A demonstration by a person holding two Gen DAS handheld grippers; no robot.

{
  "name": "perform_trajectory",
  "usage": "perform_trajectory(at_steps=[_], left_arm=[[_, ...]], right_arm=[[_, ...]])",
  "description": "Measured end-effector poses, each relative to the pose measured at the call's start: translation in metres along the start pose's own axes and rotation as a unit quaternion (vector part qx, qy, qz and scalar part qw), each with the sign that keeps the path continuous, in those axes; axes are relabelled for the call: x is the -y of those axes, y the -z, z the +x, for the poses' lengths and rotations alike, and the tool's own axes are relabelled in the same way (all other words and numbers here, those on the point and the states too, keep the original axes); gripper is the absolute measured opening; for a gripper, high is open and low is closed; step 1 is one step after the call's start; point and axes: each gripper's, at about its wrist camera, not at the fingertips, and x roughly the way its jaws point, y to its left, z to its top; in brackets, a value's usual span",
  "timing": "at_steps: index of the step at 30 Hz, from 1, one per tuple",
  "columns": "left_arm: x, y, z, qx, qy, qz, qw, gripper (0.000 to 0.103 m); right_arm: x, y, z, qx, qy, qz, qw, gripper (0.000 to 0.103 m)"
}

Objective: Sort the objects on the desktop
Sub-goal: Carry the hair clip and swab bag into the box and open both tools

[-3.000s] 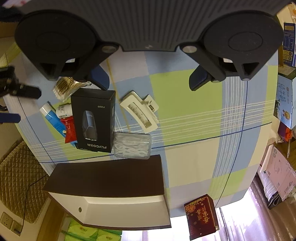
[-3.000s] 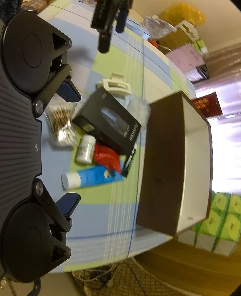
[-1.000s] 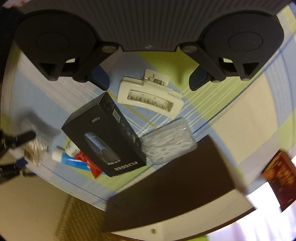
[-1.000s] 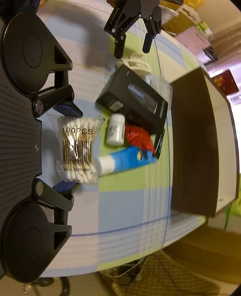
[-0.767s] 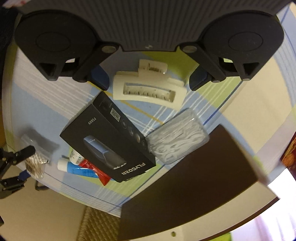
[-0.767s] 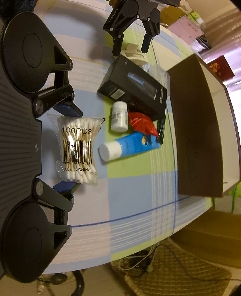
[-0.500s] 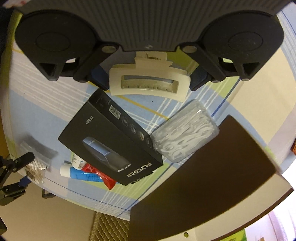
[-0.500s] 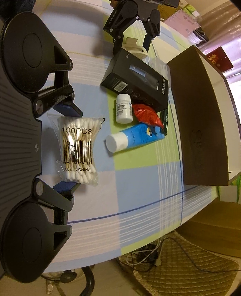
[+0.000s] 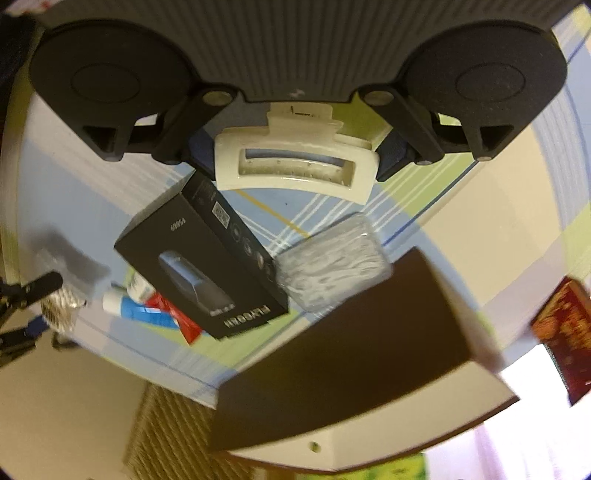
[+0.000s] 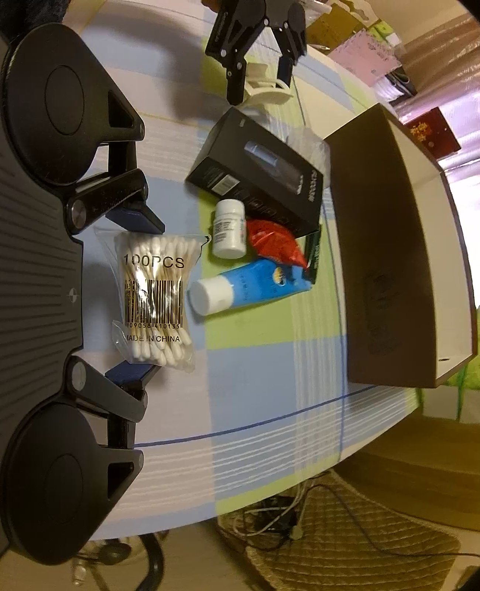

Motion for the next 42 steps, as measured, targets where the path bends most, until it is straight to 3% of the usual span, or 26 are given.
perform_trajectory(at_steps=[7,12,18,33,42], left_arm=[[0.004,-0.007,-0.03,0.001,-0.05,-0.054,0.9972,0.085],[-0.002,-0.02,-0.044,-0.017,-0.079,-0.109,0.9907,0.085],[-0.009,-0.046,-0.064,0.007,-0.098,-0.144,0.9847,0.085],[-0.015,-0.137,-0.061,0.066,-0.114,-0.113,0.9848,0.085],[-0.024,-0.181,-0.04,0.069,-0.137,-0.092,0.9839,0.085]], right_arm=[[-0.004,-0.018,-0.004,0.016,-0.014,-0.025,0.999,0.067],[-0.008,-0.035,-0.007,0.032,-0.026,-0.045,0.998,0.067],[-0.007,-0.064,-0.015,0.065,-0.038,-0.066,0.995,0.067],[-0.01,-0.157,-0.029,0.136,-0.045,-0.136,0.98,0.067],[-0.007,-0.208,-0.01,0.139,-0.058,-0.135,0.979,0.067]])
